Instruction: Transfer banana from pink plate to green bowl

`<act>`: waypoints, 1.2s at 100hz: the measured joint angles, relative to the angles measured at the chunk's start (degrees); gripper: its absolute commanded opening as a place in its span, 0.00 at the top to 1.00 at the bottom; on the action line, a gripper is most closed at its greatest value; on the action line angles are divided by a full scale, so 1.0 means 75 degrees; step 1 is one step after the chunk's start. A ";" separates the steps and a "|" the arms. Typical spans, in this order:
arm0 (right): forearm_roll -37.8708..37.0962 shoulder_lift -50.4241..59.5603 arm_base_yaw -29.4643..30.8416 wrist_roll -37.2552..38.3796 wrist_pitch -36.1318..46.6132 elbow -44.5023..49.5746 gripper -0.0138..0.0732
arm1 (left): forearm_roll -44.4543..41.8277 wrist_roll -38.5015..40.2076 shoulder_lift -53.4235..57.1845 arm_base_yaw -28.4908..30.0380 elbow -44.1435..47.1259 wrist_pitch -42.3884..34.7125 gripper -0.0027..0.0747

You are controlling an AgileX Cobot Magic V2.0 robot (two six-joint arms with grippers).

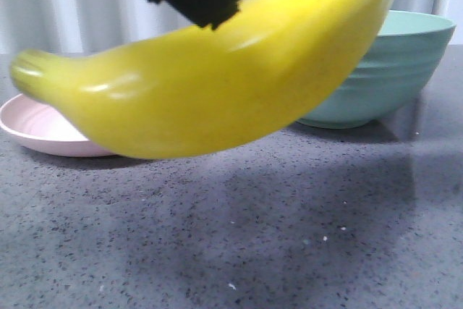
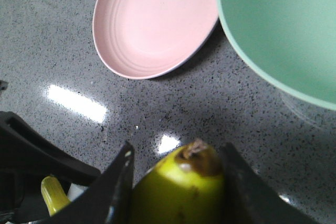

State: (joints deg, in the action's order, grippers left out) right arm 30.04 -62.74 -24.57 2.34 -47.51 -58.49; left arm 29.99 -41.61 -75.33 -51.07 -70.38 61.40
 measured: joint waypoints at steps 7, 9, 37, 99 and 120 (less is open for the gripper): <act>0.0000 0.0000 0.0000 -0.0012 0.0072 0.0000 0.88 | 0.0000 0.0000 0.0102 0.0000 0.0000 0.0050 0.22; 0.0000 0.0000 0.0000 -0.0012 0.0104 0.0000 0.88 | -0.0016 0.0000 0.0150 0.0000 0.0000 0.0070 0.22; -0.0998 0.0000 0.0151 -0.0124 0.0463 -0.0675 0.88 | -0.0597 0.0402 0.1237 0.0439 -0.0005 0.0229 0.22; -0.2328 -0.1021 0.1805 -0.0139 0.2555 -0.1342 0.88 | -0.0621 0.0662 0.1818 0.0645 -0.0005 0.0378 0.25; -0.2481 -0.1438 0.1805 -0.0139 0.2667 -0.1342 0.64 | -0.0621 0.0662 0.1818 0.0645 -0.0005 0.0378 0.25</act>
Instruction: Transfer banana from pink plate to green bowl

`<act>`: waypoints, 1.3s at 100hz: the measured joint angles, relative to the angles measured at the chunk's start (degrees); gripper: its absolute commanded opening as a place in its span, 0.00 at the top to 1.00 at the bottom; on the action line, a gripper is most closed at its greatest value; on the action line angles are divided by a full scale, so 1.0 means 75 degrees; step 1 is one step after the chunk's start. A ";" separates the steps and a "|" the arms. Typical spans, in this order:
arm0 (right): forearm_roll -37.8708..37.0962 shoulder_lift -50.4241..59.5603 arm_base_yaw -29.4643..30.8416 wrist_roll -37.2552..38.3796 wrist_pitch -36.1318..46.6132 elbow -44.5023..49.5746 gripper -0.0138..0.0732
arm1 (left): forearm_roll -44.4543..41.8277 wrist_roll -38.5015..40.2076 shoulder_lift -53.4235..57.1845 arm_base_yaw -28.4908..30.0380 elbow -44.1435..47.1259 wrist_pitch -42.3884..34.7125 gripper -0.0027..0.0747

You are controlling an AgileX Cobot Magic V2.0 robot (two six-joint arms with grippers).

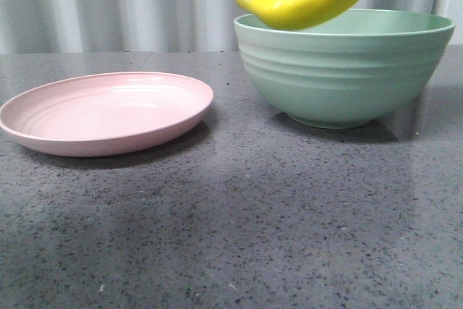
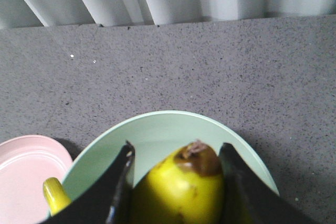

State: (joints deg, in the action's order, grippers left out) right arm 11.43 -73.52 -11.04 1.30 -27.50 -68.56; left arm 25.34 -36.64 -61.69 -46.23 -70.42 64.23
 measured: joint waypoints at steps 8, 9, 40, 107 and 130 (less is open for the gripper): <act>-0.0100 -0.0110 0.0000 0.0000 0.0053 0.0000 0.43 | 0.0000 0.0000 0.0000 0.0000 0.0000 0.0000 0.25; -0.0116 -0.0125 0.0000 0.0000 0.0055 0.0000 0.40 | 0.0000 0.0000 0.0000 0.0000 0.0000 0.0000 0.25; -0.0187 -0.0156 0.0005 0.0000 0.0174 0.0000 0.26 | 0.0014 0.0022 0.0000 0.0000 0.0000 0.0012 0.25; -0.0294 0.0836 0.0005 0.0000 -0.0950 0.0389 0.93 | 0.0028 0.0596 0.0036 0.0000 0.0087 -0.0125 0.99; -0.0340 0.2504 0.0005 0.0000 -0.0249 0.2167 0.93 | 0.0038 0.0801 0.0711 0.0000 0.0673 -0.1704 0.99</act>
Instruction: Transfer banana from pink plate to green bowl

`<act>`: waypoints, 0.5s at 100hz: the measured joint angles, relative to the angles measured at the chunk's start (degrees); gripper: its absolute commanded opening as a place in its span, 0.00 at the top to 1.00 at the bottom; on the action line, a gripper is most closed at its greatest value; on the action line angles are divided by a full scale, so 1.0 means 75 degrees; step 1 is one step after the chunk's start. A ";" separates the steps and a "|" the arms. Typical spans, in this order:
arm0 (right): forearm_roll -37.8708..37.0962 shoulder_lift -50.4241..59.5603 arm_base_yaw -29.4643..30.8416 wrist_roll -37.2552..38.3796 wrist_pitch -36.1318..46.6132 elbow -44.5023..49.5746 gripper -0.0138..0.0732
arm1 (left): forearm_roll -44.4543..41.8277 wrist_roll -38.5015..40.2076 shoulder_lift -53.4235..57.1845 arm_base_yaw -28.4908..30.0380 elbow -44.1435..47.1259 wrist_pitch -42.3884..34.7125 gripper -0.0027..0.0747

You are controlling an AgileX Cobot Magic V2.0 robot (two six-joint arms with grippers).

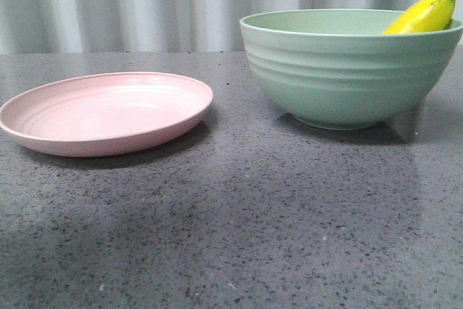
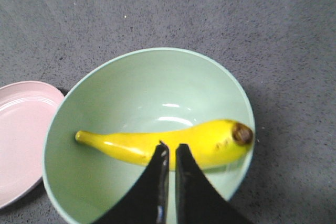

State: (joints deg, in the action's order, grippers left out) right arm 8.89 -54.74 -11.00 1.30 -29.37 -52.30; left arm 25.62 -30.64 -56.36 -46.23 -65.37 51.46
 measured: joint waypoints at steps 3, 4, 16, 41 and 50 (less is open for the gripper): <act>0.0000 0.0318 0.0000 -0.0017 0.0158 0.0292 0.93 | 0.0000 0.0022 0.0136 0.0000 0.0124 -0.0227 0.99; 0.0000 0.0380 0.0000 -0.0032 0.0189 0.0349 0.93 | 0.0000 0.0045 0.0208 0.0000 0.0190 -0.0338 0.99; -0.0039 0.1426 0.0000 -0.0256 0.0575 0.1270 0.93 | 0.0024 0.0148 0.0929 0.0000 0.0915 -0.1294 0.99; -0.0217 0.3624 0.0000 -0.0419 0.1689 0.3070 0.93 | 0.0225 0.0226 0.2844 0.0000 0.3293 -0.3675 0.99; -0.0217 0.4366 0.0000 -0.0430 0.2120 0.3690 0.93 | 0.0418 0.0240 0.3468 0.0000 0.4163 -0.4403 0.99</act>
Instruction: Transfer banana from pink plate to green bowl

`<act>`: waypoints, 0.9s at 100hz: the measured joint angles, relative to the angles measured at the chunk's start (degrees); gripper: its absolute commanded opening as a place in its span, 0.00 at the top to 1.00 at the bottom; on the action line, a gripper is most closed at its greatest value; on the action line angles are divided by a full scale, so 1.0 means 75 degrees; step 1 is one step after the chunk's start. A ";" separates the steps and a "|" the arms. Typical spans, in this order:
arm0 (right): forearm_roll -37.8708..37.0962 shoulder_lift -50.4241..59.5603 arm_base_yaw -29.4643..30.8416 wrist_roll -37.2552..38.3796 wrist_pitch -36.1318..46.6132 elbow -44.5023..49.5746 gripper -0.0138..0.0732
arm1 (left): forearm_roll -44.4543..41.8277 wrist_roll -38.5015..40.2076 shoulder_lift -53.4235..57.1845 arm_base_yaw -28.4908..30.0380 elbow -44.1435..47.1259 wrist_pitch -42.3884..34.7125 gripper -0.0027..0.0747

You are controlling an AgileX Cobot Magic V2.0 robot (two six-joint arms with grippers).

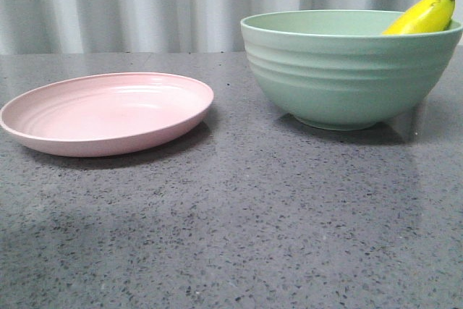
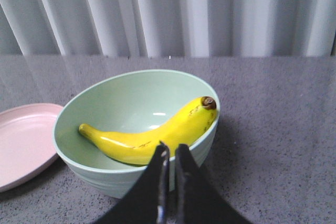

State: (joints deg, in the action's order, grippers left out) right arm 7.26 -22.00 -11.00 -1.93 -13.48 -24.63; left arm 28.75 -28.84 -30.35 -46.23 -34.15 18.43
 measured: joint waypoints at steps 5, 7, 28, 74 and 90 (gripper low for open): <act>-0.0013 0.0379 0.0000 0.0000 0.0150 0.0297 0.93 | 0.0085 0.0000 0.0385 0.0000 0.0536 -0.0386 0.99; -0.0012 0.0532 0.0000 -0.0008 0.0193 0.0411 0.93 | 0.0105 0.0000 0.0525 0.0000 0.0663 -0.0474 0.99; -0.0027 0.1779 0.0000 -0.0020 0.0264 0.1140 0.93 | 0.0209 0.0011 0.1636 0.0000 0.2102 -0.1385 0.99; -0.0027 0.2270 0.0000 -0.0020 -0.0109 0.1214 0.93 | 0.0267 0.0011 0.1960 0.0000 0.3116 -0.1559 0.99; -0.0027 0.2270 0.0000 -0.0020 -0.0163 0.1214 0.93 | 0.0267 0.0011 0.1960 0.0000 0.3261 -0.1559 0.99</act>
State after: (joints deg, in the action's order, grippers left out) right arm 7.06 -4.97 -11.00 -2.08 -14.70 -15.52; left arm 30.75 -28.76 -15.65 -46.23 -9.70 6.74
